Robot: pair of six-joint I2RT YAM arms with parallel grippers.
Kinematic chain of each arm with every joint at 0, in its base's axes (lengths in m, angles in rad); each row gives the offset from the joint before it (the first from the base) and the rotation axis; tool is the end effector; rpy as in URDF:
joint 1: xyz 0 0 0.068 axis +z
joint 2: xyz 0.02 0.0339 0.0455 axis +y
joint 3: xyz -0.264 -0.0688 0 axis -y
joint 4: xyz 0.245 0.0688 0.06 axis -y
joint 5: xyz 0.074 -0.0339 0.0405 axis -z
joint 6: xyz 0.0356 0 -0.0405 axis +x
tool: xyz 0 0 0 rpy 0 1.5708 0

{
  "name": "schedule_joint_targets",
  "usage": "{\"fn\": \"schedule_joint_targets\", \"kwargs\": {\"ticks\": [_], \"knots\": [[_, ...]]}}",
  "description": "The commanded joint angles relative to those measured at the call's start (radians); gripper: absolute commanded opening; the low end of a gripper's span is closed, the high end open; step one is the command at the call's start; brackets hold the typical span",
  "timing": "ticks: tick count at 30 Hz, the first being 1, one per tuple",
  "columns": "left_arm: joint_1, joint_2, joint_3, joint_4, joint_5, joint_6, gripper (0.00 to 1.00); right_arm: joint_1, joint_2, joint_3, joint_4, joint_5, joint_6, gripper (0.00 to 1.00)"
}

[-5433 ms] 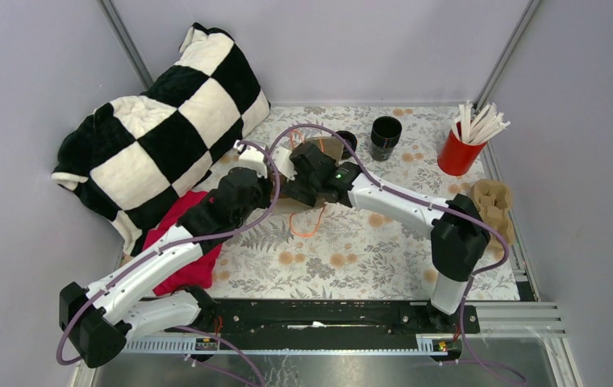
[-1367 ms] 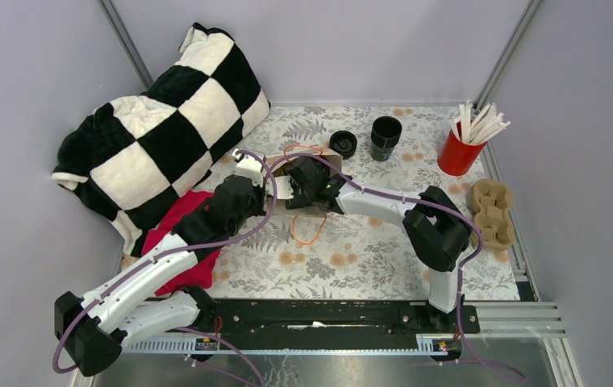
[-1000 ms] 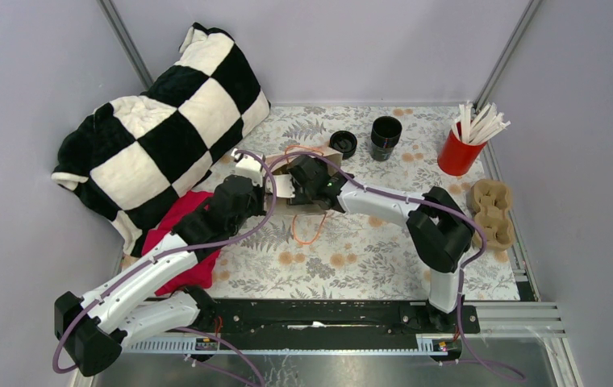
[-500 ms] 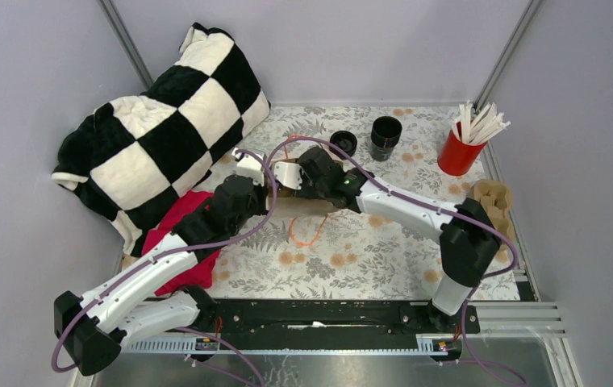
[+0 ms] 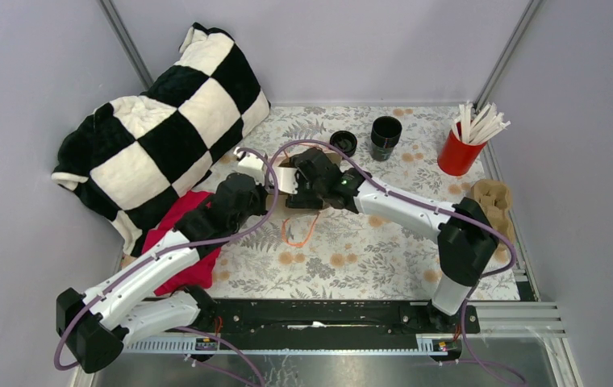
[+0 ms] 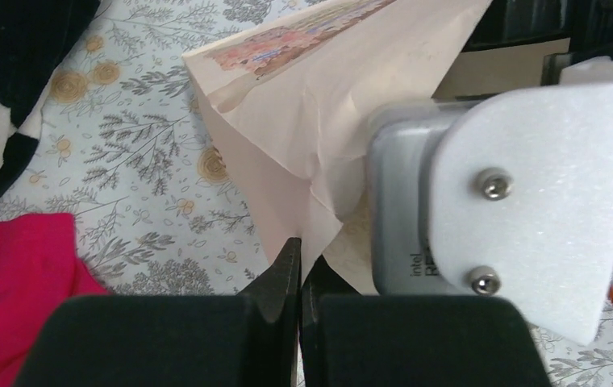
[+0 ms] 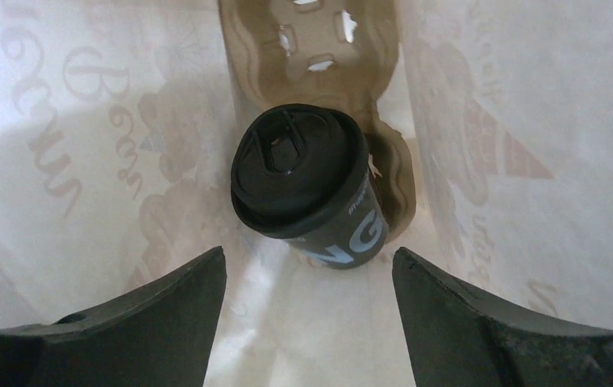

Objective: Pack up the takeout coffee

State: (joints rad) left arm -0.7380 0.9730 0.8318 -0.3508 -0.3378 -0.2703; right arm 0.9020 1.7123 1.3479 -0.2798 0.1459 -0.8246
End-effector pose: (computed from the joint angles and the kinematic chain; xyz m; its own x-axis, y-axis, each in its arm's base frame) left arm 0.1687 -0.1374 0.3058 -0.4486 0.0674 -0.8912 0.3102 0.9469 -0.0845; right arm 0.2489 0.3066 0.2780 0.2643 -0.8373 -0.4787 -0.7514 0.1324 -0.6464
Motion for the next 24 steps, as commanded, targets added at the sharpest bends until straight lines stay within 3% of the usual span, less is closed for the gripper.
{"fn": "schedule_joint_targets", "kwargs": {"ticks": [1, 7, 20, 24], "knots": [[-0.011, -0.001, 0.029, 0.036, 0.06, -0.005, 0.0, 0.005, 0.077, 0.07, -0.029, -0.033, -0.09, 0.83], [-0.011, -0.024, 0.07, 0.018, 0.113, 0.025, 0.0, 0.007, 0.095, 0.134, -0.086, -0.089, -0.054, 0.84], [-0.012, -0.096, 0.114, -0.118, 0.344, -0.036, 0.0, 0.034, -0.129, 0.043, -0.287, -0.226, 0.003, 0.89], [-0.01, -0.108, 0.093, -0.134, 0.371, -0.049, 0.0, 0.033, -0.133, 0.016, -0.292, -0.242, -0.053, 0.97]]}}
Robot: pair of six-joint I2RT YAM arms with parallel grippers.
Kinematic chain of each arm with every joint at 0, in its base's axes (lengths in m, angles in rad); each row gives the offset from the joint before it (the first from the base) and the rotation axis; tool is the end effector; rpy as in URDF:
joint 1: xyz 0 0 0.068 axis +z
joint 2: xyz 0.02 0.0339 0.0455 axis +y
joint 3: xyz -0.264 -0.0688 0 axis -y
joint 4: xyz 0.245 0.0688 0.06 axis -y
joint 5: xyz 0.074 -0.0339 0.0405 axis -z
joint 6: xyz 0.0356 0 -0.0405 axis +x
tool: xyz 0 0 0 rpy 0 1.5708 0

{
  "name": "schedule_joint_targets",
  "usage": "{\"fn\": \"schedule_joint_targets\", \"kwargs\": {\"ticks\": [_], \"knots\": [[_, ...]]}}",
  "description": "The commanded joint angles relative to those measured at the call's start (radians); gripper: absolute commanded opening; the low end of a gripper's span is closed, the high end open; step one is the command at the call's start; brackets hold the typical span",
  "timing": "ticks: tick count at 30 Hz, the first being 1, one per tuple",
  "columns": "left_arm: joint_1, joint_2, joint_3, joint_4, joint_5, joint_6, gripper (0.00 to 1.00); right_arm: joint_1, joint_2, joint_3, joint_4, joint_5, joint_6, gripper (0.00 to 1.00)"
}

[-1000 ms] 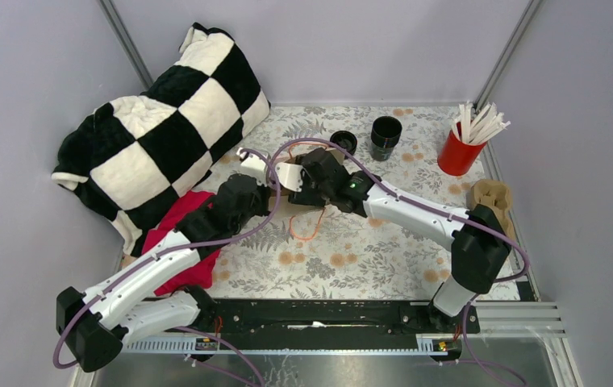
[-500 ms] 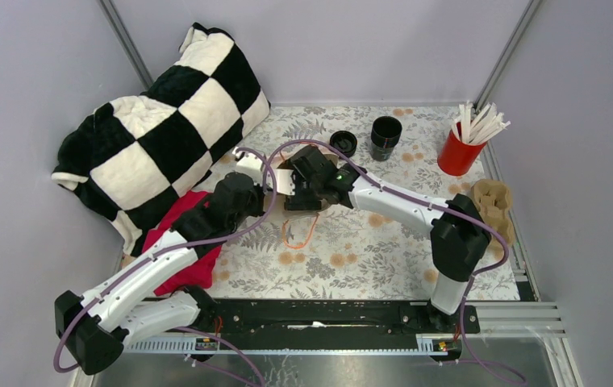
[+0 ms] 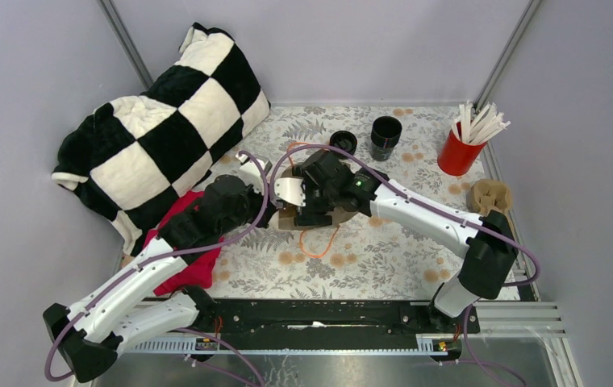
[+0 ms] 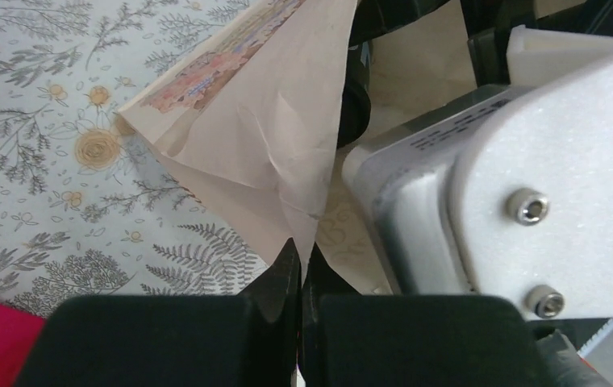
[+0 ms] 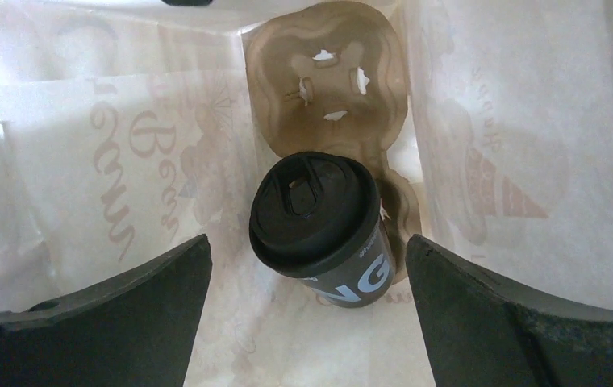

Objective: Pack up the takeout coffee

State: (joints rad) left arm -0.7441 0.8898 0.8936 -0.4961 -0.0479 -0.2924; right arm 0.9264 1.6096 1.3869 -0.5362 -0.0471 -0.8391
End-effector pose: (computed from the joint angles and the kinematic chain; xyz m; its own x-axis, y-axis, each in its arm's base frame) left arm 0.1447 -0.1309 0.3278 -0.5190 0.0865 -0.8504 0.5179 0.8233 -0.2323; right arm 0.2161 0.2904 0.3063 0.3333 -0.7937 -0.5089 -0.8548 -0.0267 -0.5182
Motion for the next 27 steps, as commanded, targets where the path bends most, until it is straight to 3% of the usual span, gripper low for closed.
{"fn": "schedule_joint_targets", "kwargs": {"ticks": [1, 11, 27], "knots": [[-0.004, -0.025, 0.021, 0.014, 0.079, -0.029, 0.0, 0.009, -0.019, -0.027, -0.048, -0.048, -0.062, 0.97], [-0.004, 0.0, 0.014, 0.028, 0.059, 0.03, 0.0, 0.003, 0.166, -0.016, 0.06, -0.013, -0.126, 0.98], [-0.003, 0.038, 0.049, 0.005, -0.007, 0.031, 0.0, -0.05, 0.265, -0.034, 0.206, 0.012, -0.162, 0.95]]}}
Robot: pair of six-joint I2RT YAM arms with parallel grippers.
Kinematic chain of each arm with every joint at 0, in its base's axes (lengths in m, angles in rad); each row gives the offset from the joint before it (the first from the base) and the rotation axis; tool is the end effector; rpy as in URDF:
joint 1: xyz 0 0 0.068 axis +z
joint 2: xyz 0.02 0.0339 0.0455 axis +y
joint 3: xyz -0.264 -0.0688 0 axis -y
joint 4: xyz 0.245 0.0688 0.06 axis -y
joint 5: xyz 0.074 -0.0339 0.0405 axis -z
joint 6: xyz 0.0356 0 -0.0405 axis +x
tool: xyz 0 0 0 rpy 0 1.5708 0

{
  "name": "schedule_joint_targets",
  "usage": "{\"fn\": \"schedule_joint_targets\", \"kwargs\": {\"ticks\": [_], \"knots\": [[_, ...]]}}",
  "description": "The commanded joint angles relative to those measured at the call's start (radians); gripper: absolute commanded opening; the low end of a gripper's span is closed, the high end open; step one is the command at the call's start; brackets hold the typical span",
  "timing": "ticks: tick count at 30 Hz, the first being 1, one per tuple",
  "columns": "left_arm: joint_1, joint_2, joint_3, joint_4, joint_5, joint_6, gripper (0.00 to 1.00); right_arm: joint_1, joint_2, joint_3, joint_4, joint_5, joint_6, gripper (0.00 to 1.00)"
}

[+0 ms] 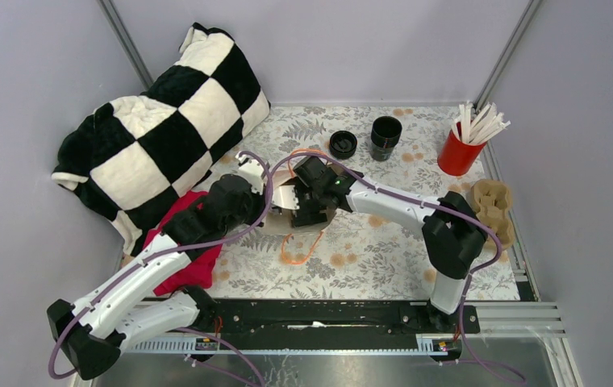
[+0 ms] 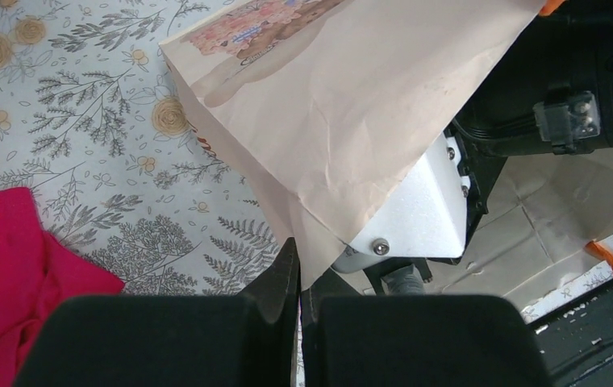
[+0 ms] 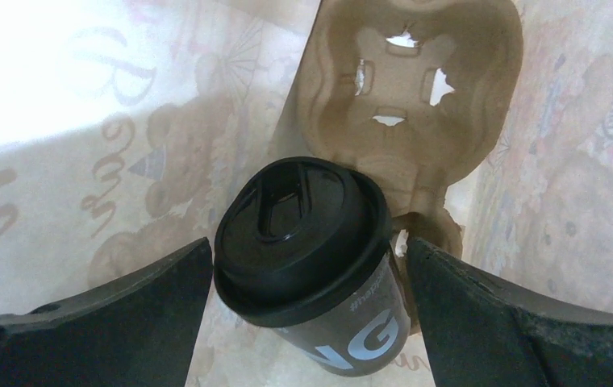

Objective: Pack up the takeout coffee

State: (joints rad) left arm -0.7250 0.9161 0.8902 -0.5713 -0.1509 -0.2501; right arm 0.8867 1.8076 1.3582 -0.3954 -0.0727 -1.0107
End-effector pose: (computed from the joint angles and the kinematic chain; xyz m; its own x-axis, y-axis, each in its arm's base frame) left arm 0.1503 -0.1260 0.3151 -0.5470 0.1577 -0.8221 0.4409 0.8891 -0.1228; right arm 0.2517 0.3127 0.2358 0.4296 -0.8102 -0.3987 -0.8272 -0.1760 -0.5336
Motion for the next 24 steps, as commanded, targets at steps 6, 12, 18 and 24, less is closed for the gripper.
{"fn": "schedule_joint_targets", "kwargs": {"ticks": [6, 12, 18, 24], "knots": [[-0.021, 0.023, 0.059, 0.077, 0.086, -0.005, 0.0, -0.009, 0.093, -0.018, 0.127, 0.067, 0.04, 0.86], [-0.021, 0.02, 0.057, 0.075, 0.064, -0.012, 0.0, -0.01, 0.085, -0.007, 0.132, 0.093, 0.059, 0.71], [-0.019, 0.021, 0.053, 0.08, 0.047, -0.02, 0.0, -0.009, 0.073, 0.014, 0.105, 0.1, 0.07, 0.51], [-0.02, 0.018, 0.049, 0.078, 0.036, -0.029, 0.0, -0.008, 0.062, 0.054, 0.076, 0.111, 0.118, 0.45]]}}
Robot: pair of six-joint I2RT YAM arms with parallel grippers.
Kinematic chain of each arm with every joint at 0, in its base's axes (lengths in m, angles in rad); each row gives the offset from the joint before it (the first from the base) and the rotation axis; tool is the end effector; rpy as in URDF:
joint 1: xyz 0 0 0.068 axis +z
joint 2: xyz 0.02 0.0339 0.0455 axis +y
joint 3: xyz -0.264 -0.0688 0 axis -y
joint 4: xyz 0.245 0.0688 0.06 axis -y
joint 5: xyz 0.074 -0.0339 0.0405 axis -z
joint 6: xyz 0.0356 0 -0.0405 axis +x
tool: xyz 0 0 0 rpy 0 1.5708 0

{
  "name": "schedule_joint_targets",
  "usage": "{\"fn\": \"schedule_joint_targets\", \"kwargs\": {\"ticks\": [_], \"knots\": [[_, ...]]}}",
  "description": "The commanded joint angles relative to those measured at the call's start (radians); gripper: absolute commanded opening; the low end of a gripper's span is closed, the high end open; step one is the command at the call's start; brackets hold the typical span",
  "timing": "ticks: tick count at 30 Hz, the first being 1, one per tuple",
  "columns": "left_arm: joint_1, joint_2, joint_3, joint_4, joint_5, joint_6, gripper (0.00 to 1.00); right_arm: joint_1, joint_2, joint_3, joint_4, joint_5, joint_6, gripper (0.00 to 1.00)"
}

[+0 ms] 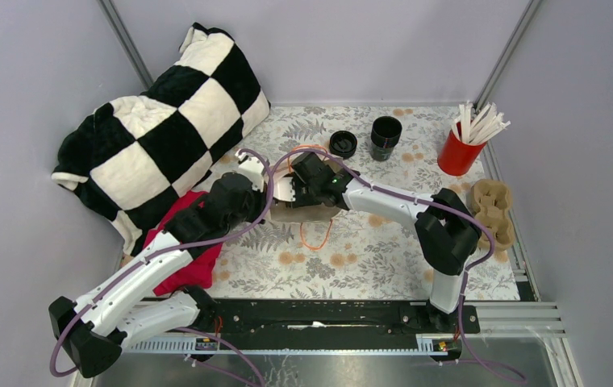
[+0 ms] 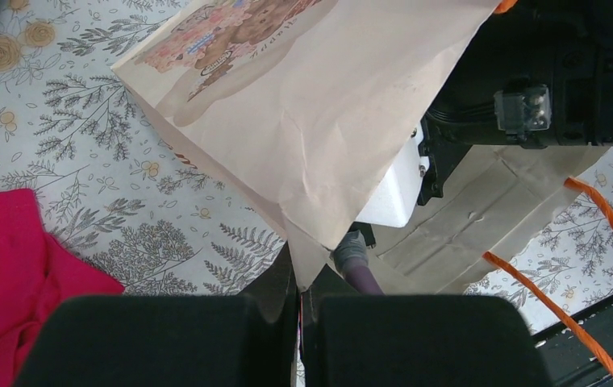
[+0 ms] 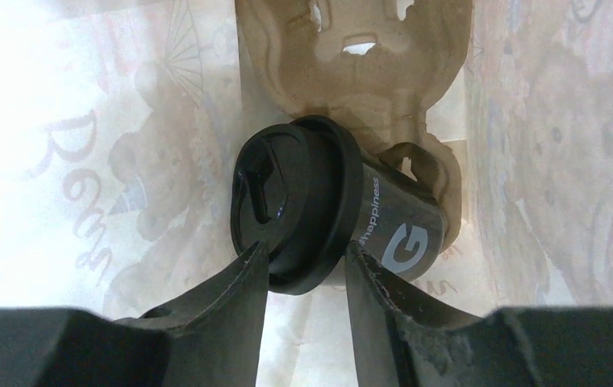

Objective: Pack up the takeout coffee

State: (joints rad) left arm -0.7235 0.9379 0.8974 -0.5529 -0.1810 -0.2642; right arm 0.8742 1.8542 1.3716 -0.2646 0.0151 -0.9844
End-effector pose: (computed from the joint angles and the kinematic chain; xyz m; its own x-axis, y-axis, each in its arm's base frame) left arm 0.1552 -0.1286 0.3154 -0.5454 0.1390 -0.8266 0.4112 0.9037 -0.1193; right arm 0.2693 0.3211 0.2319 0.3916 -0.8299 -0.3974 -0.7837 -0.0745 -0.6167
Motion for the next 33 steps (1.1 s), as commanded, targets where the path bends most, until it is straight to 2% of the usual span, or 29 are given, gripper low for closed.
{"fn": "schedule_joint_targets", "kwargs": {"ticks": [1, 10, 17, 21, 23, 33], "knots": [[-0.021, -0.004, 0.04, 0.06, 0.066, -0.016, 0.0, 0.002, 0.013, 0.047, -0.058, 0.018, 0.111, 0.44], [-0.022, 0.001, 0.034, 0.058, 0.057, -0.024, 0.0, 0.004, -0.053, 0.064, -0.062, 0.059, 0.341, 0.34], [-0.021, 0.001, 0.03, 0.057, 0.043, -0.036, 0.0, 0.004, -0.1, 0.044, -0.049, 0.135, 0.533, 0.33], [-0.021, -0.004, 0.022, 0.064, 0.053, -0.041, 0.0, 0.003, -0.14, -0.024, 0.048, 0.171, 0.636, 0.32], [-0.021, -0.003, 0.02, 0.069, 0.064, -0.04, 0.0, 0.002, -0.156, -0.039, 0.089, 0.161, 0.661, 0.31], [-0.021, 0.021, 0.02, 0.041, 0.01, -0.044, 0.0, 0.004, -0.238, -0.025, 0.025, 0.119, 0.767, 0.27]]}}
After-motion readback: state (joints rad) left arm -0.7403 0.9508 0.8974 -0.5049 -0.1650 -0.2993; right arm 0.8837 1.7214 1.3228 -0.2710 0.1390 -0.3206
